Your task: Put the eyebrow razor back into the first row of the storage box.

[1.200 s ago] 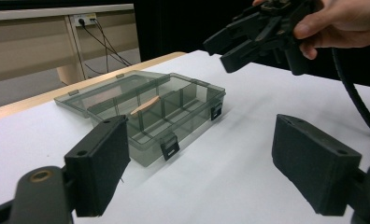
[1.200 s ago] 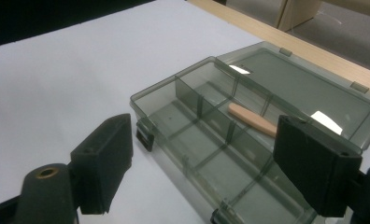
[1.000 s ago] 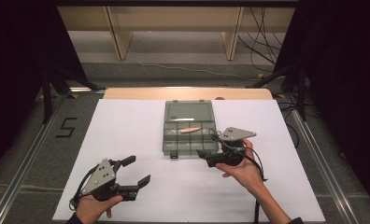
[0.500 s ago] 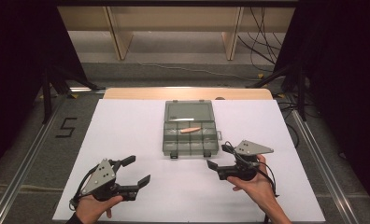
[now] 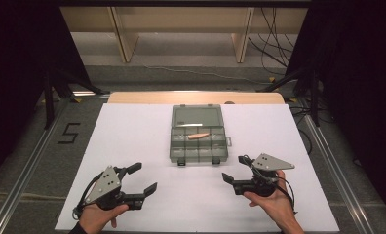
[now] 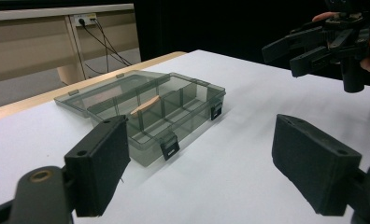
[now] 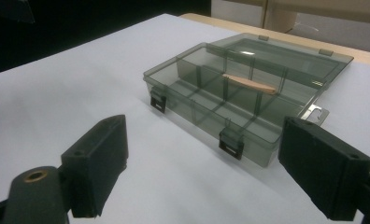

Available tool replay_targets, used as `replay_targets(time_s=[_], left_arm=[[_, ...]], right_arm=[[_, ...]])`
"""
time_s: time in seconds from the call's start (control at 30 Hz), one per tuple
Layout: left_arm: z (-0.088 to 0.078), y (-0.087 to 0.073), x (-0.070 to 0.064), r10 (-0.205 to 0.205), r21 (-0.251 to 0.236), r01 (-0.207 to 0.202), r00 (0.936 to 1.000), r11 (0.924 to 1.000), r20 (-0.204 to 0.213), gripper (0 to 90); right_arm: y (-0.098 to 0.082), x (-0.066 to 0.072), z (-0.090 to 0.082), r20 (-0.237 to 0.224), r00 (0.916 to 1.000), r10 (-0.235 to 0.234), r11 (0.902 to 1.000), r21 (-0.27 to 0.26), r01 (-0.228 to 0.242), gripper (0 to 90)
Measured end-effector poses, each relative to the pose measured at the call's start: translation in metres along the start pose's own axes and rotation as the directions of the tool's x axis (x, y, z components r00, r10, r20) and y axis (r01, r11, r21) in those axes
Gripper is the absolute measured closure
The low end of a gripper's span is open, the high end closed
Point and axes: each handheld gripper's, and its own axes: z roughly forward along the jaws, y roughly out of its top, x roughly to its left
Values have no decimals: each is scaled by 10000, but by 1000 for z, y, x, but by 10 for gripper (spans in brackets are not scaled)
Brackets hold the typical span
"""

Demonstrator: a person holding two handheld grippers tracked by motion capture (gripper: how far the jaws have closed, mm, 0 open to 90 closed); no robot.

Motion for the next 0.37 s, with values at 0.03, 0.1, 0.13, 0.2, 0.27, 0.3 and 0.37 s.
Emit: replay_targets(time_s=[0.03,0.1,0.13,0.2,0.27,0.3,0.37], left_arm=[[0,0,0,33,-2,-33,10000,10000,-4,190],[0,0,1,102,-6,-102,9999,9999,-9,190],[0,0,0,53,-9,-53,10000,10000,-6,190],[0,0,0,-2,-15,2,10000,10000,-9,190],[0,0,0,68,-18,-68,10000,10000,-13,190],[0,1,1,95,-21,-95,10000,10000,-13,190],[0,1,1,109,-21,-109,9999,9999,-17,190]], right_arm=[[0,0,0,-27,10000,-42,10000,-87,42,171],[0,-1,-1,27,10000,27,9999,-160,-27,171],[0,-1,0,3,10000,29,9998,-191,-29,171],[0,0,-1,107,9999,-19,9998,-184,21,171],[0,0,1,42,10000,-50,9996,-293,51,171],[1,0,0,130,9999,-76,9997,-210,79,170],[1,-1,-1,124,9999,-88,9997,-219,91,170]])
